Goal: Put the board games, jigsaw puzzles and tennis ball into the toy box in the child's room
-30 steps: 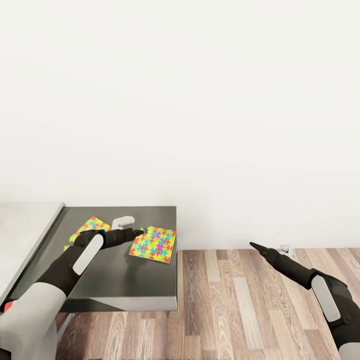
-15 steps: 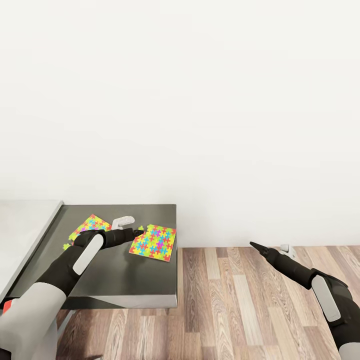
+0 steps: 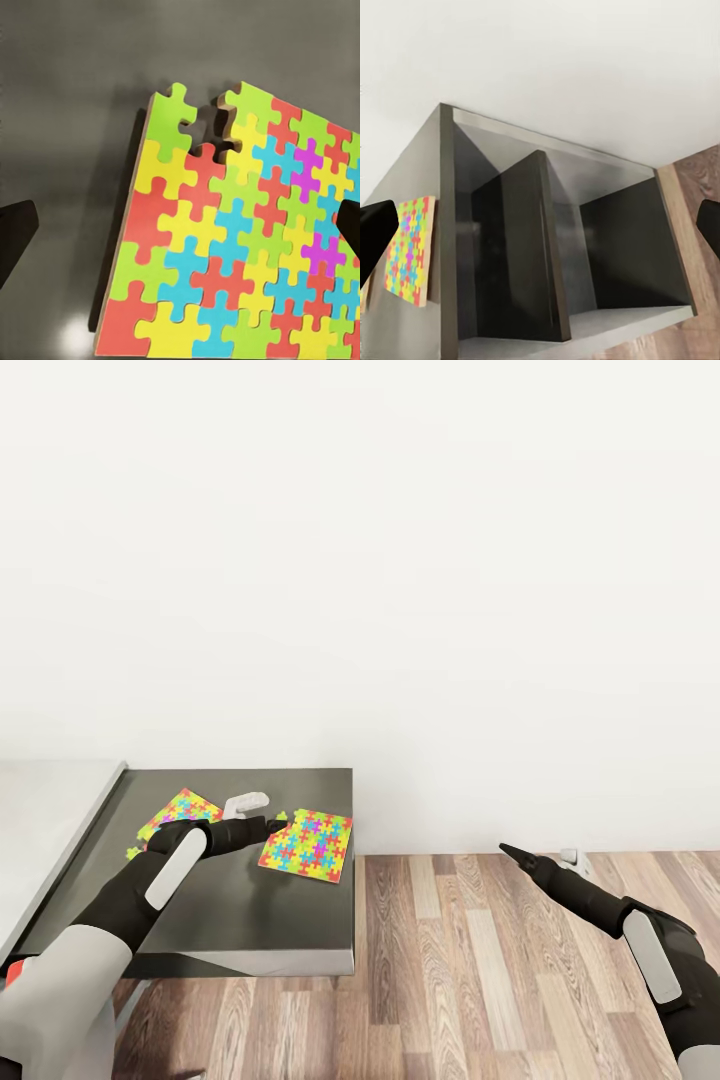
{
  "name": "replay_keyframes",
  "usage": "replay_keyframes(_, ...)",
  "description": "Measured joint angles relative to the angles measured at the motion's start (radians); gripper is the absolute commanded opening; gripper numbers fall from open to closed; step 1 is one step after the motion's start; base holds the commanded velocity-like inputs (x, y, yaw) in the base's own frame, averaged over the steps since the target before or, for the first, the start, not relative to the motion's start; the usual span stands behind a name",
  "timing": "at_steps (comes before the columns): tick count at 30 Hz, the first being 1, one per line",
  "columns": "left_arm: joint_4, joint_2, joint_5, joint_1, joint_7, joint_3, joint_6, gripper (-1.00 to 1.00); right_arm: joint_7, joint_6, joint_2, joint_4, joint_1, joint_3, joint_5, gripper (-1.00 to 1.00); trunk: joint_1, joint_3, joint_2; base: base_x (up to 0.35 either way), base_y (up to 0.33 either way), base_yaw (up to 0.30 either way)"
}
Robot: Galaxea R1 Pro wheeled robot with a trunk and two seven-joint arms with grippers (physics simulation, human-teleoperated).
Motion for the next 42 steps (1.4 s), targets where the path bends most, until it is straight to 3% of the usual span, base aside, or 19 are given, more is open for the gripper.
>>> replay_keyframes(31, 0.0, 0.002, 0.005, 0.0, -0.003, 0.0, 0.002, 1.0, -0.003, 0.002, 0.0, -0.001, 0.0, 0.001, 0.0, 1.0, 0.0, -0.003, 0.0, 0.0, 0.0, 0.0)
replay_keyframes(42, 0.0, 0.002, -0.001, 0.0, -0.054, 0.0, 0.003, 1.0, -0.006, 0.002, 0.0, -0.001, 0.0, 0.001, 0.0, 1.0, 0.0, -0.02, 0.0, 0.0, 0.0, 0.0)
